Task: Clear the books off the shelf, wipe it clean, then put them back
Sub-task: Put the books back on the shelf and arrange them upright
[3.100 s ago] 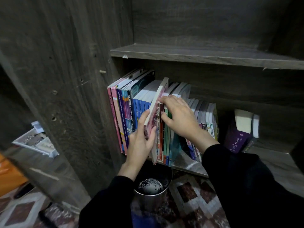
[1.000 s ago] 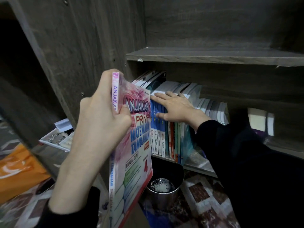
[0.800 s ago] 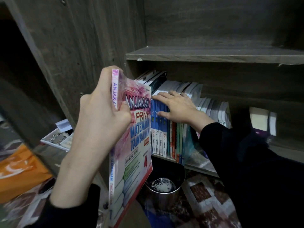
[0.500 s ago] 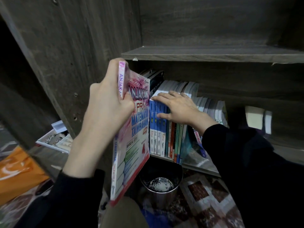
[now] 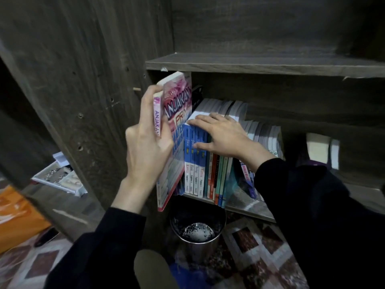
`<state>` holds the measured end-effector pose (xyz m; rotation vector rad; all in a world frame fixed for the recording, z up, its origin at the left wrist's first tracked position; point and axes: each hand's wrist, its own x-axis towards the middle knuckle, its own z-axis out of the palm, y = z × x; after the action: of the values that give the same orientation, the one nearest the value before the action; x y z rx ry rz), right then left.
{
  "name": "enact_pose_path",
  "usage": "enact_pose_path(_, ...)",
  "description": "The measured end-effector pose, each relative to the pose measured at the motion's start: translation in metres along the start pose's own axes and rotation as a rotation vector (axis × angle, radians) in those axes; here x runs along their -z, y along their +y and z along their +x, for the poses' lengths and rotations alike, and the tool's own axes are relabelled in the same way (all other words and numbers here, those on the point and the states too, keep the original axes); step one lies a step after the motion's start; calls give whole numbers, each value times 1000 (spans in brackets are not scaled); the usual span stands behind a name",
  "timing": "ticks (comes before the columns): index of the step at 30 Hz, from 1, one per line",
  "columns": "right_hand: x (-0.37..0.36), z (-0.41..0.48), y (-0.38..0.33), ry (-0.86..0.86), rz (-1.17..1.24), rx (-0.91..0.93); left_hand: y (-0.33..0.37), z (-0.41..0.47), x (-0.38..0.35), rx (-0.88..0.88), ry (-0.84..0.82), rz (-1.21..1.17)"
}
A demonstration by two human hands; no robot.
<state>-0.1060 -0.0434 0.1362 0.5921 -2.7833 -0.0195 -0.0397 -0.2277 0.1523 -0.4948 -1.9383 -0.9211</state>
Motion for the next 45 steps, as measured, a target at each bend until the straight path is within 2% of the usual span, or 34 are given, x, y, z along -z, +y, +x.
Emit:
enact_pose_path(4,1,-1,0,-1,10,1,-25,-16,-33,51,20,-42)
enact_pose_path(7,2,-3,0,2,3,12,-44,-32,-61,187,-120,-75)
enact_pose_path(11,3,-5,1,1,-12,15,-44,-50,-81,191,-163,145)
enact_pose_path(13,3,-5,1,-7,-6,12,-44,-60,-81,273,-165,231)
enact_pose_path(16,2,-2,0,-18,4,9,-36,-112,-81,409,-124,146)
enact_pose_path(20,1,-1,0,-27,-3,12,-19,-192,-95,586,-310,14)
enact_pose_path(22,1,-1,0,-30,5,10,-14,-191,-103,793,-412,-122)
enact_pose_path(25,1,-1,-1,-23,2,18,-17,-176,-109,960,-375,-195)
enact_pose_path(32,0,2,-2,-21,-3,14,-31,-141,-126,1093,-551,-272)
enact_pose_path(41,0,7,-4,-74,17,4,-31,-137,-123,1086,-648,-258)
enact_pose_path(43,7,7,-5,-86,148,-11,-30,-132,-113,1090,-688,-267)
enact_pose_path(45,14,1,-3,49,459,-60,-27,-125,-100,1097,-666,-268)
